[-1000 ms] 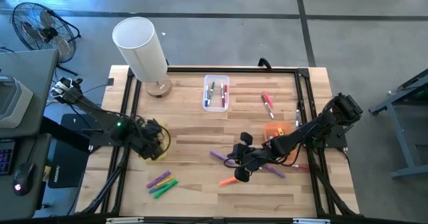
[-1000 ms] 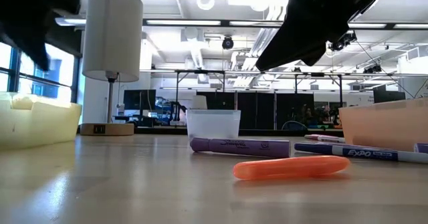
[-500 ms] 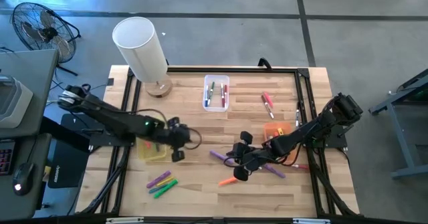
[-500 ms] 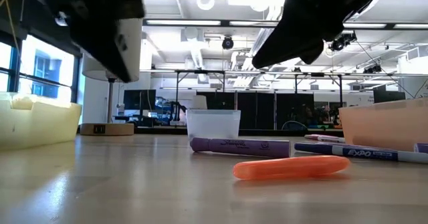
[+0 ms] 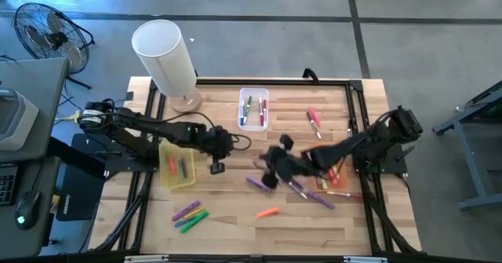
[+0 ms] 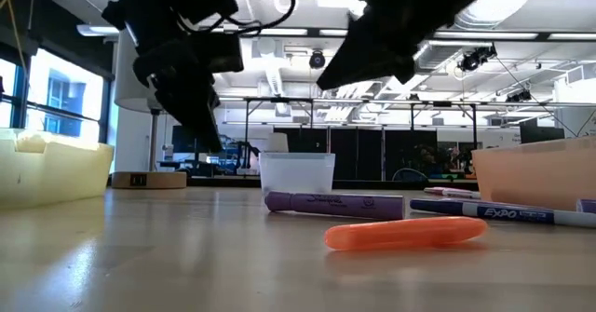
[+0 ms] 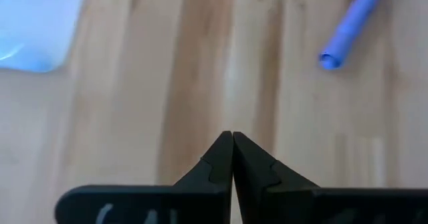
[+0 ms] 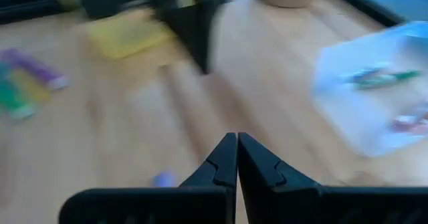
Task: Pick & Place Markers
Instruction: Put the pink pen into the yellow bin
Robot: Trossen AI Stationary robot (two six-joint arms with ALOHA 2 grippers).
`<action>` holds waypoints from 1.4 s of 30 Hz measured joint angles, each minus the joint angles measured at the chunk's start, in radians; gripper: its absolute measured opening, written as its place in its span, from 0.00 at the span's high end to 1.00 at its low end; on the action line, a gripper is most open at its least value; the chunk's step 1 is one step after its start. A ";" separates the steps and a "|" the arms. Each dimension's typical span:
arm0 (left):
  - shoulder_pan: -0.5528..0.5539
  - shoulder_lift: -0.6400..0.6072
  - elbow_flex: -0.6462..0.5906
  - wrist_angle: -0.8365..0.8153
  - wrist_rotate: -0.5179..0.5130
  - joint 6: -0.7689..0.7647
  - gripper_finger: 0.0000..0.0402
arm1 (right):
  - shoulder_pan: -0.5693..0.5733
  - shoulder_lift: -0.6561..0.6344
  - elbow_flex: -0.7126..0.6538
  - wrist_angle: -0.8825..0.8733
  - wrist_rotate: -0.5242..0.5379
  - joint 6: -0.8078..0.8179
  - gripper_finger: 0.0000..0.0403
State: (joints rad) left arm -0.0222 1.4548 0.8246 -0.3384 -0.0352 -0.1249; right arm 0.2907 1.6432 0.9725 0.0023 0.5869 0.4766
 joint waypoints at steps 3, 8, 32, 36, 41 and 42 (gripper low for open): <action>0.028 0.000 0.000 0.000 0.001 0.046 1.00 | -0.108 0.000 0.088 -0.193 -0.038 0.022 0.99; 0.074 0.000 0.000 -0.003 0.054 0.115 1.00 | -0.311 0.000 0.270 -0.615 -0.071 0.071 0.95; 0.205 -0.016 -0.012 0.101 0.074 0.207 1.00 | -0.874 -0.001 0.013 -0.878 -0.288 0.012 0.74; 0.205 -0.016 0.003 0.102 0.108 0.207 1.00 | -0.880 -0.001 -0.041 -0.812 -0.307 -0.003 0.74; 0.205 -0.016 0.006 0.102 0.124 0.207 1.00 | -0.902 -0.001 -0.107 -0.700 -0.350 -0.029 0.74; 0.205 -0.016 0.007 0.104 0.124 0.207 1.00 | -0.907 -0.001 -0.118 -0.677 -0.358 -0.036 0.74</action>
State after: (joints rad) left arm 0.1829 1.4391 0.8312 -0.2342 0.0892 0.0818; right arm -0.6160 1.6424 0.8544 -0.6750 0.2294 0.4407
